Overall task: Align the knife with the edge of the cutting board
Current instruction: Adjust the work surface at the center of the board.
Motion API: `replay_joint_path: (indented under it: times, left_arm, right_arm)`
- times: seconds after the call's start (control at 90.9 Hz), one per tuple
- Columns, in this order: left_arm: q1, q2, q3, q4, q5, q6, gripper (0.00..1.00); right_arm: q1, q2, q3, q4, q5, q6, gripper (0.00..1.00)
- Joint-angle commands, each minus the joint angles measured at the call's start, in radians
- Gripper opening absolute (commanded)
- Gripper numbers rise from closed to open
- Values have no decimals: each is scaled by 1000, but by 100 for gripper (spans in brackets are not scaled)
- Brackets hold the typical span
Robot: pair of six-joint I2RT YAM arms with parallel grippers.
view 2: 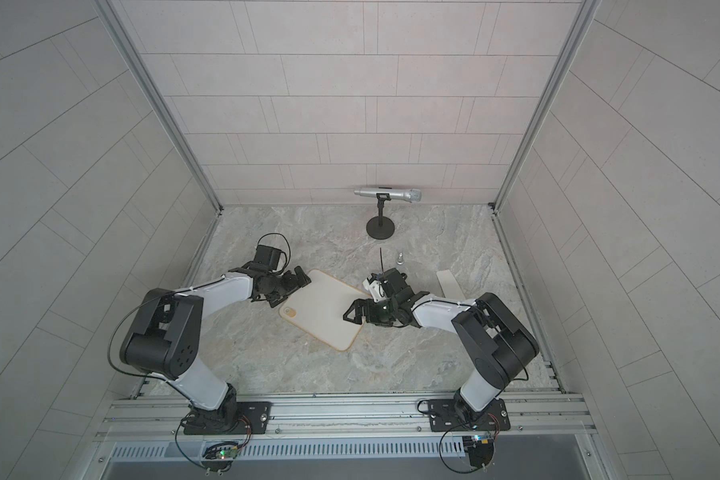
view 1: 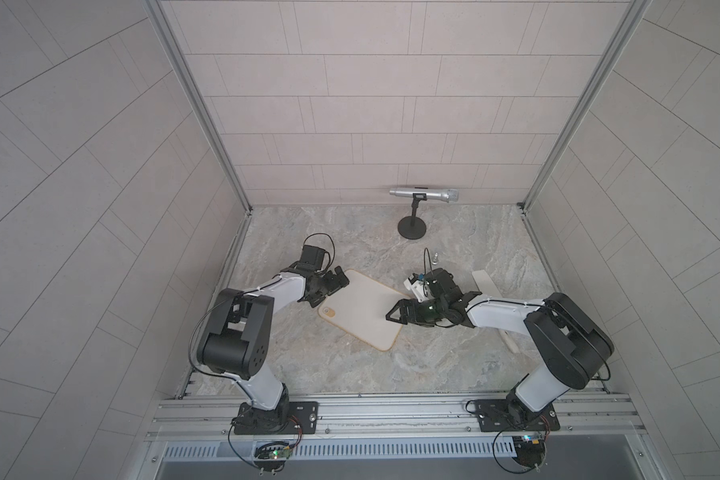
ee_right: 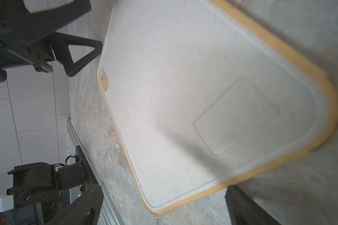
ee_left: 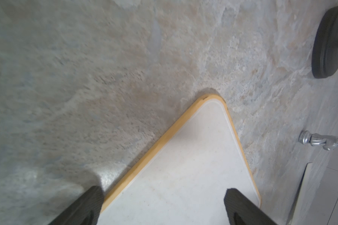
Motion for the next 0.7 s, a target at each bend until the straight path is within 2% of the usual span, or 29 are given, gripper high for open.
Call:
replay_joint_path:
  times: [0.0,0.297,0.693]
  left_arm:
    - [-72,18,-108,-142,123,-61,100]
    - [-171,-53,-180,-107,117,-125,100]
    - [-261,-68,-221,-38,130,-169,100]
  right_arm:
    - [-18,33,-21,-105,66,-50,100]
    - [-83,22,-6,-167,56,-98,100]
    - [-152,-8,-27,-247,44,-174,100]
